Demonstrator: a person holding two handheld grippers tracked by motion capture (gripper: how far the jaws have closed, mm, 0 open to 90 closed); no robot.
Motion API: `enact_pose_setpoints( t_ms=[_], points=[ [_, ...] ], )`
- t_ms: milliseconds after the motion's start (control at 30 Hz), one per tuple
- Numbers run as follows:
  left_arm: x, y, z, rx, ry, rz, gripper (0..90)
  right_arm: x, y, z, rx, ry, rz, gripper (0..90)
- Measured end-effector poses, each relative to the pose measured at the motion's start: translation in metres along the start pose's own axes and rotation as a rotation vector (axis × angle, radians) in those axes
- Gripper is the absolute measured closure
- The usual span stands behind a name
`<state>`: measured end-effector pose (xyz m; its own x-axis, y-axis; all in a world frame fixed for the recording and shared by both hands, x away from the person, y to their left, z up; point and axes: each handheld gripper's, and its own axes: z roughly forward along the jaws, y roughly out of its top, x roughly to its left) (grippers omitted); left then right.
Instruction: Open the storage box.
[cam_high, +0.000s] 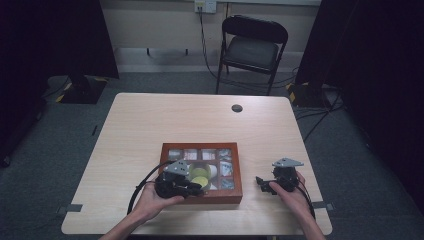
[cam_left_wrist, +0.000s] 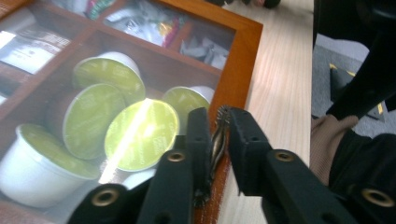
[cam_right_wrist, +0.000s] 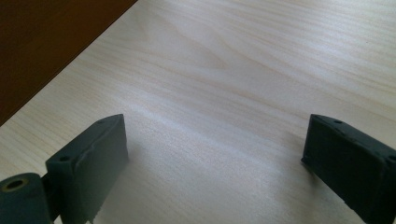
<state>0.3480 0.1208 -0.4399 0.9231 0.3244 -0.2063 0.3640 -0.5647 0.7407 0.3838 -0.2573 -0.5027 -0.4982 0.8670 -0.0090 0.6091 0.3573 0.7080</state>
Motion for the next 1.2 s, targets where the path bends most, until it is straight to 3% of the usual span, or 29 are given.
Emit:
enact_pose_setpoints(
  t_ms=[100, 233, 533, 700, 1000, 1200],
  points=[
    [0.0, 0.0007, 0.0002, 0.009, -0.003, 0.003, 80.4, 0.0, 0.0, 0.0, 0.0, 0.0, 0.0, 5.8],
    [-0.0014, 0.0009, 0.0003, 0.018, 0.008, 0.042, 80.4, 0.0, 0.0, 0.0, 0.0, 0.0, 0.0, 5.8],
    [-0.0015, 0.0033, 0.0007, 0.038, 0.006, 0.045, 80.9, 0.0, 0.0, 0.0, 0.0, 0.0, 0.0, 5.8],
    [0.0028, 0.0044, 0.0008, 0.035, -0.025, -0.009, 81.0, 0.0, 0.0, 0.0, 0.0, 0.0, 0.0, 5.8],
    [0.0041, 0.0055, -0.0006, 0.029, -0.034, -0.021, 81.0, -0.0001, 0.0, 0.0, 0.0, 0.0, 0.0, 5.8],
    [0.0066, 0.0075, -0.0034, 0.013, -0.052, -0.051, 81.1, -0.0001, 0.0, 0.0, 0.0, 0.001, -0.001, 5.8]
  ],
)
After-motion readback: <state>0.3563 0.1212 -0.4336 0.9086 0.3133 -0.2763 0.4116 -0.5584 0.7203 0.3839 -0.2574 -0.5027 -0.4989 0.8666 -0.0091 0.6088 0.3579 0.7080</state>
